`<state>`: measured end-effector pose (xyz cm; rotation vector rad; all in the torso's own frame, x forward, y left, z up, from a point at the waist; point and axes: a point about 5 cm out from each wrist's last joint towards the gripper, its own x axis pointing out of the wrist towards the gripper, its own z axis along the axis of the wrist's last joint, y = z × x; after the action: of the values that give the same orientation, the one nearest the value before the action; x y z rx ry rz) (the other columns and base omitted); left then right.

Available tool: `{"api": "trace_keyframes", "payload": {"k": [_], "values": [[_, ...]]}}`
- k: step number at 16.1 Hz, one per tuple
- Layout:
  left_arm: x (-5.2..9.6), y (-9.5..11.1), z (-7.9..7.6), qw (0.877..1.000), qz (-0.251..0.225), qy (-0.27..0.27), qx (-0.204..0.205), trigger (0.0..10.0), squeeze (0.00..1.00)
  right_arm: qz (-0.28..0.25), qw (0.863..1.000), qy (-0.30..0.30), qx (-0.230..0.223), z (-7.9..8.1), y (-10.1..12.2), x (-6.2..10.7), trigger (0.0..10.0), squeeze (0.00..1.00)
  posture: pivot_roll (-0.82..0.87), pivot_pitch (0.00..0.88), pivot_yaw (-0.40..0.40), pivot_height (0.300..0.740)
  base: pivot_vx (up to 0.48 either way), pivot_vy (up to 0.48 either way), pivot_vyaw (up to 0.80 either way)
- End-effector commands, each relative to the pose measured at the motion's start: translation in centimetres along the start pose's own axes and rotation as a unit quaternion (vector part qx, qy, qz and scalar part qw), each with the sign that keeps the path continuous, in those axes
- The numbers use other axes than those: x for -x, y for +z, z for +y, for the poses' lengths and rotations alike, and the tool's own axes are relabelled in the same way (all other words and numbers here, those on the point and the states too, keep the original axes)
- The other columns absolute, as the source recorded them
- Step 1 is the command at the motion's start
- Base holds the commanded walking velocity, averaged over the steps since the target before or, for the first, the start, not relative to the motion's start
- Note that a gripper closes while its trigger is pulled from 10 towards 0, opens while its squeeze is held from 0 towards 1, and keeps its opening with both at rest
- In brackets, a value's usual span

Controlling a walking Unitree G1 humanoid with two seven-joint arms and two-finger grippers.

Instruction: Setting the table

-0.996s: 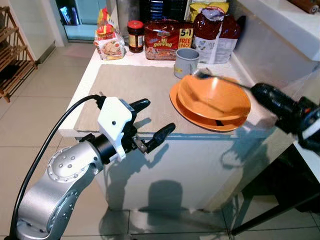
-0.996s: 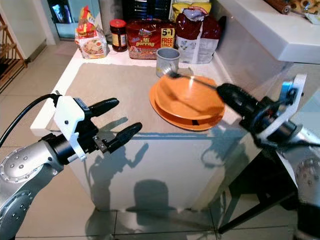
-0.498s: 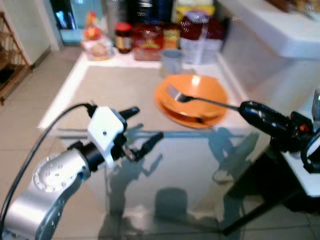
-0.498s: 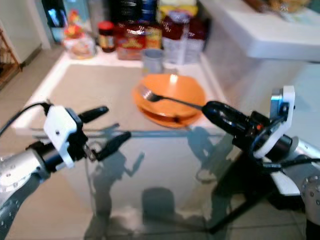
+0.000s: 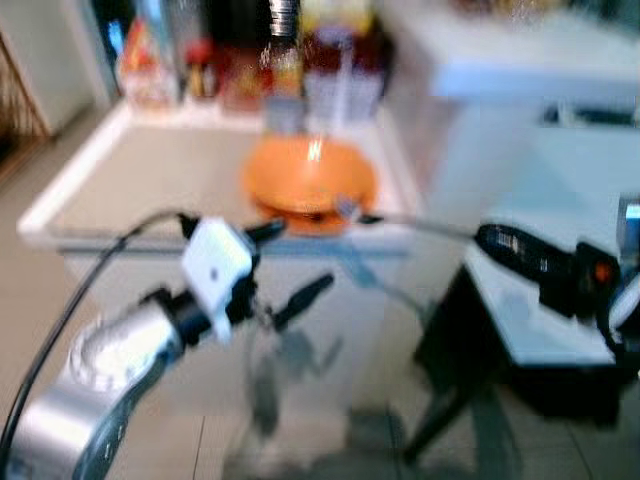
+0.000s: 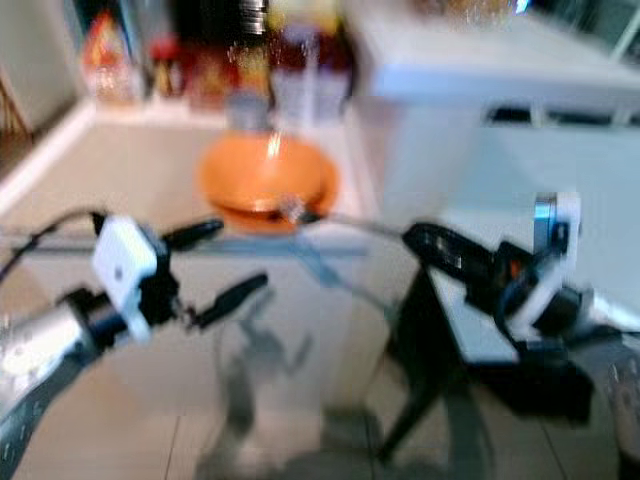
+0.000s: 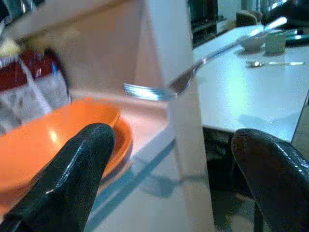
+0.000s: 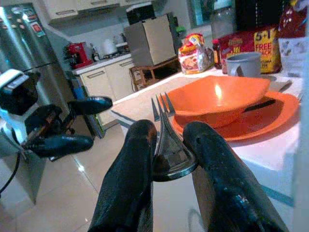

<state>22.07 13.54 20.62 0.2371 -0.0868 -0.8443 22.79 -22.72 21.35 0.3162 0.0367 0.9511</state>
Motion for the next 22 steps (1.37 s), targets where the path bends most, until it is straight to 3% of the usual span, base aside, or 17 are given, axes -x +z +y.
{"api": "trace_keyframes", "payload": {"k": [1,8,13,15,17,18,21,22], "values": [[0.1,0.1,0.2,1.0,0.001,0.002,-0.003,10.0,0.0,0.0,1.0,0.008,0.014,0.3,0.4,-0.1,10.0,0.0,0.06,0.0,-0.03,0.74,0.0,-0.48,0.0],[-0.9,-0.3,1.0,0.998,-0.01,0.065,-0.007,10.0,0.0,0.017,0.997,-0.068,0.041,-0.8,-0.1,0.9,10.0,0.0,0.06,0.0,-0.03,0.74,0.0,-0.48,0.0],[-2.0,-2.0,3.6,0.979,0.034,0.202,-0.01,10.0,0.0,0.004,0.982,-0.171,0.078,-1.5,-1.7,-0.2,10.0,0.0,0.05,0.0,-0.022,0.74,0.0,-0.48,0.0],[-2.2,-2.5,4.5,0.97,0.055,0.235,-0.037,10.0,0.0,-0.001,0.967,-0.235,0.095,-2.4,-2.7,-1.4,10.0,0.0,0.04,0.002,-0.009,0.74,0.0,-0.456,0.0],[-2.7,-3.0,4.7,0.965,0.064,0.252,-0.019,10.0,0.0,0.003,0.948,-0.295,0.122,-3.3,-3.6,-2.9,10.0,0.0,0.04,0.004,-0.01,0.74,0.0,0.0,0.0],[-3.3,-3.2,4.5,0.965,0.063,0.254,-0.01,10.0,0.0,-0.011,0.928,-0.355,0.109,-4.0,-4.6,-4.5,10.0,0.0,0.04,0.004,-0.01,0.74,0.0,0.0,0.0],[-3.5,-3.4,4.1,0.967,0.058,0.249,0.003,10.0,0.0,-0.034,0.923,-0.377,0.065,-3.8,-7.0,-7.5,10.0,0.0,0.05,0.019,-0.015,0.74,0.0,0.0,0.0],[-3.5,-3.3,4.1,0.967,0.056,0.248,0.006,10.0,0.0,-0.036,0.923,-0.379,0.061,-3.7,-7.3,-7.8,10.0,0.0,0.05,0.019,-0.015,0.74,0.0,0.0,0.0]]}}
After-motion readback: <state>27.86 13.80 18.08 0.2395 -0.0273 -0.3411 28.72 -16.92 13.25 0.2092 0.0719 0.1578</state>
